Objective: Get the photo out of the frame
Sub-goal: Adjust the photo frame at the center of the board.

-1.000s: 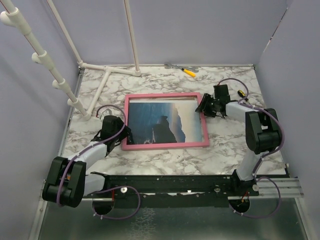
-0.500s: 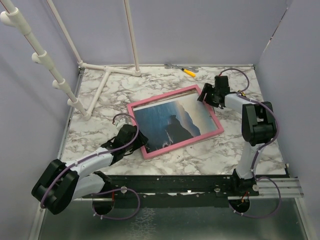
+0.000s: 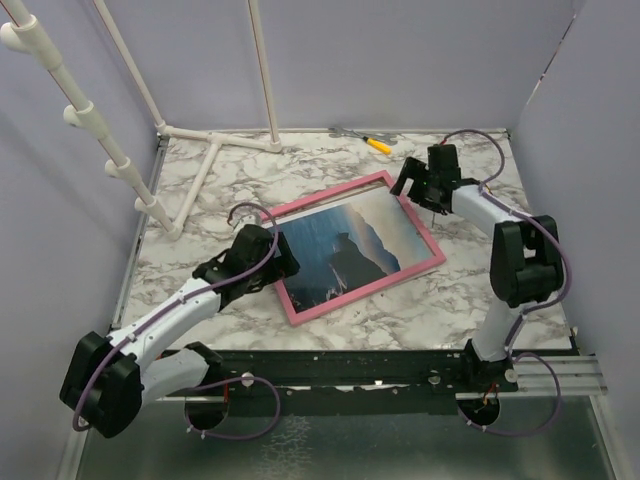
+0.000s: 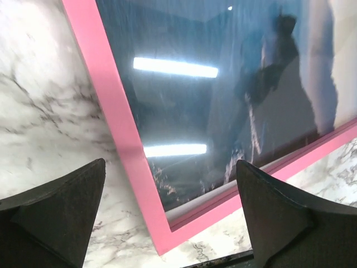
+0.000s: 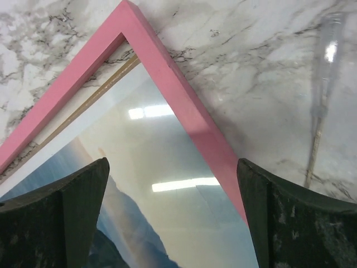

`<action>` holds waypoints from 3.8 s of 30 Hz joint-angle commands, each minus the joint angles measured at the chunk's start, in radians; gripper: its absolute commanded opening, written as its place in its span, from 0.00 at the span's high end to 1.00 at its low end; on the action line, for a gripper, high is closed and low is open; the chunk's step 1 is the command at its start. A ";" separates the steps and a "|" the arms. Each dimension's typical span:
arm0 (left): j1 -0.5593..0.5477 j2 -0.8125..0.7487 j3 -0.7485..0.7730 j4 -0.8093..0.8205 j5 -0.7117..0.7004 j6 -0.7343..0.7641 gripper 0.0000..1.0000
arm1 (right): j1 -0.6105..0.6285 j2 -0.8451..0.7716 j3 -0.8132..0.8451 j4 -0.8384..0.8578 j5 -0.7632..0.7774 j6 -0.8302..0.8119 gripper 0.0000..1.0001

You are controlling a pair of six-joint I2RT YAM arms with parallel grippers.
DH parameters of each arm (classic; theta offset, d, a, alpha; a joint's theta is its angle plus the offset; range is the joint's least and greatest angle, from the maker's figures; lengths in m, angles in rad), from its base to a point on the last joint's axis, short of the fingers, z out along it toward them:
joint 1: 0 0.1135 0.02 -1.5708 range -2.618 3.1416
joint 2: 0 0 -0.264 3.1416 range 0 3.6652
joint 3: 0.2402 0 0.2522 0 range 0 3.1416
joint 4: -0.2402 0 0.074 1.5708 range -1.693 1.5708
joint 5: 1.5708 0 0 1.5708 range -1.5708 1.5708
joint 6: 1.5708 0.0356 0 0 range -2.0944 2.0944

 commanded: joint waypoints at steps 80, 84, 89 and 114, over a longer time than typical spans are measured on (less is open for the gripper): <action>0.288 0.587 0.131 0.490 0.314 0.234 0.03 | -0.008 -0.227 -0.484 0.232 -0.222 0.279 0.10; 0.212 0.494 0.028 0.497 0.247 0.176 0.03 | -0.009 -0.140 -0.398 0.273 -0.255 0.268 0.11; 0.098 0.382 -0.083 0.512 0.136 0.090 0.02 | -0.007 -0.057 -0.321 0.329 -0.308 0.253 0.11; 0.144 0.262 0.000 0.382 0.056 0.189 0.01 | -0.004 -0.234 -0.354 0.069 -0.137 0.049 0.04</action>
